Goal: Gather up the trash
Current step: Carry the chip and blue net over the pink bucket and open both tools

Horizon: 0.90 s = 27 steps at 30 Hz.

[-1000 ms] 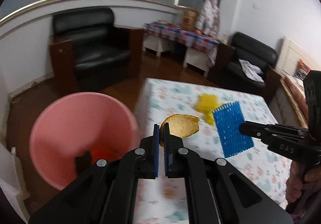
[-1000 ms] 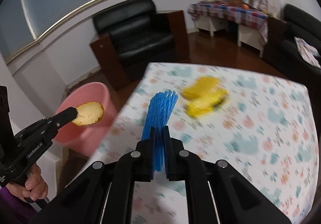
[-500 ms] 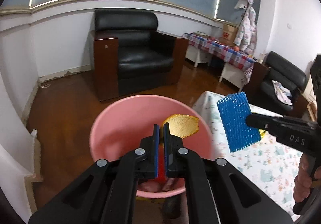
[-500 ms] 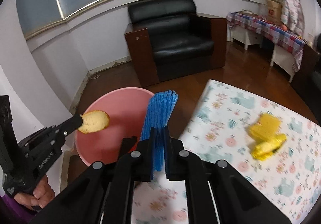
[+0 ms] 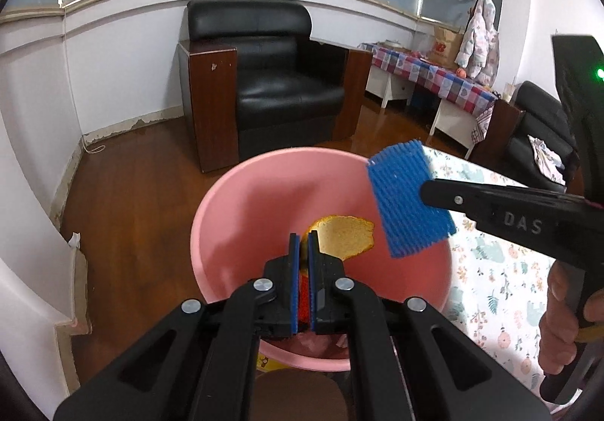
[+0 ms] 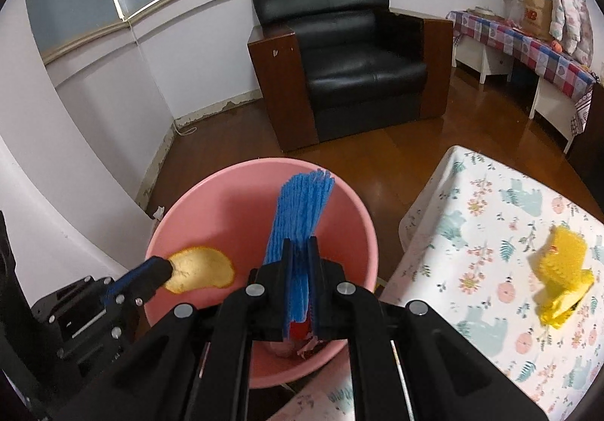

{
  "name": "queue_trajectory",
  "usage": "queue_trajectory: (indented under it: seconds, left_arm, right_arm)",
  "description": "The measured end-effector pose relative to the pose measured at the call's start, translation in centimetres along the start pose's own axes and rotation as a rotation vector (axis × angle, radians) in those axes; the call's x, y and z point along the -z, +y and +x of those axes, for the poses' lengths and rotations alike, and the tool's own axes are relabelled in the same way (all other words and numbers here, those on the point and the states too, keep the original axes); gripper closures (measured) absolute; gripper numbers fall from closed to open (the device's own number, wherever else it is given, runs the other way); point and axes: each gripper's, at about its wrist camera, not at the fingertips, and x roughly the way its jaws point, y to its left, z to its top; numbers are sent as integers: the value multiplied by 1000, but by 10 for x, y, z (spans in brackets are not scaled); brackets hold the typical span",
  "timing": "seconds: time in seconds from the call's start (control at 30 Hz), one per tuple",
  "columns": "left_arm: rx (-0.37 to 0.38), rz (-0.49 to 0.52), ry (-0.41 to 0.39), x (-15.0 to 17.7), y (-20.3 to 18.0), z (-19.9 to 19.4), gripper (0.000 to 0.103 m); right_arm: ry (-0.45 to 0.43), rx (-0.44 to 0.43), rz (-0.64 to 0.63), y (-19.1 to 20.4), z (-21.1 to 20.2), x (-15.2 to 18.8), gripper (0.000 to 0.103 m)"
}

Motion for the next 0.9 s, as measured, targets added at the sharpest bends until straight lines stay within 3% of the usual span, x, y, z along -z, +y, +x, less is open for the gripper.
queue_trajectory:
  seconds: [0.33, 0.4, 0.5, 0.57, 0.73, 0.9]
  left_arm:
    - [-3, 7, 18, 4, 1, 11, 99]
    - [-3, 1, 27, 4, 0, 11, 99]
    - [15, -22, 36, 1, 3, 10, 88]
    - [29, -39, 31, -1, 6, 9, 75]
    - [34, -46, 19, 0, 9, 2, 72]
    - [32, -47, 10, -2, 6, -3, 72]
  right_arm:
    - [13, -19, 31, -5, 21, -3, 96]
    - [13, -25, 40, -8, 22, -4, 91]
    - [17, -20, 65, -14, 23, -6, 82]
    - [16, -23, 74, -16, 19, -4, 82]
    - [12, -27, 80, -21, 13, -1, 80]
    - [-7, -36, 95, -25, 1, 3, 70]
